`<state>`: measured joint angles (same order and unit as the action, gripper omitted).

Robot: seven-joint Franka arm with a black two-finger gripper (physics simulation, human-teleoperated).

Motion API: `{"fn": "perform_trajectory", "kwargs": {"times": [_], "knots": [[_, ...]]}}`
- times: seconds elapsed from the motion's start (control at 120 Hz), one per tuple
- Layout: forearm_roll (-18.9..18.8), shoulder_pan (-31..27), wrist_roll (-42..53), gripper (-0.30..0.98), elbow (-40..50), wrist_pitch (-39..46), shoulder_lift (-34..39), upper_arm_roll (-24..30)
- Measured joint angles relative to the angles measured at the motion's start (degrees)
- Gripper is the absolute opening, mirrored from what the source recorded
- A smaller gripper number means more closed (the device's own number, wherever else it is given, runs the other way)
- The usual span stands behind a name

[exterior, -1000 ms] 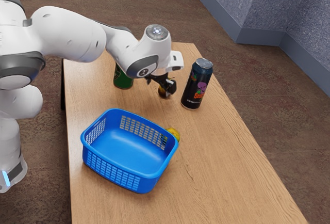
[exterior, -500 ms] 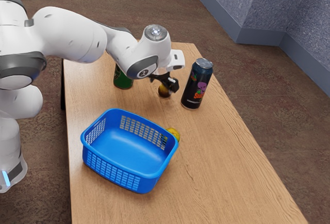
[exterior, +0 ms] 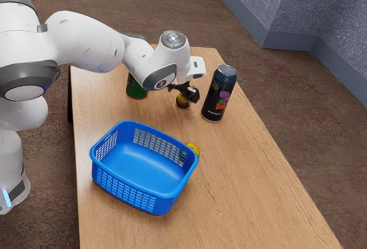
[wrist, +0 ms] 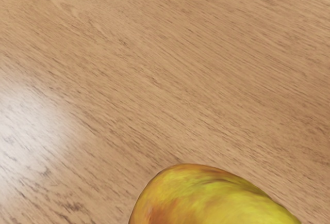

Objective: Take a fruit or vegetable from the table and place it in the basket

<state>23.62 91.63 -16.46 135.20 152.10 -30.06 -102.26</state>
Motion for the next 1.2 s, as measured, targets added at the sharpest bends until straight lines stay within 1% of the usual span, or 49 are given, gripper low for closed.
{"fn": "perform_trajectory", "kwargs": {"times": [0.433, 0.783, 1.017, 1.033, 1.142, 1.2], "knots": [[0.9, -1.0, 1.3, 0.69, -0.1, 1.2, 0.2, 1.1], [1.0, -4.7, 1.9, 0.69, -0.9, 2.8, 0.2, 4.6], [1.0, -5.0, 2.1, 0.69, -1.2, 3.5, 0.2, 5.1], [1.1, -5.1, 2.1, 0.68, -1.2, 3.6, 0.2, 5.1], [2.1, -5.1, 2.3, 0.45, -1.2, 3.7, 0.3, 5.4], [2.3, -5.1, 2.4, 0.35, -1.2, 3.7, 0.2, 5.5]]}}
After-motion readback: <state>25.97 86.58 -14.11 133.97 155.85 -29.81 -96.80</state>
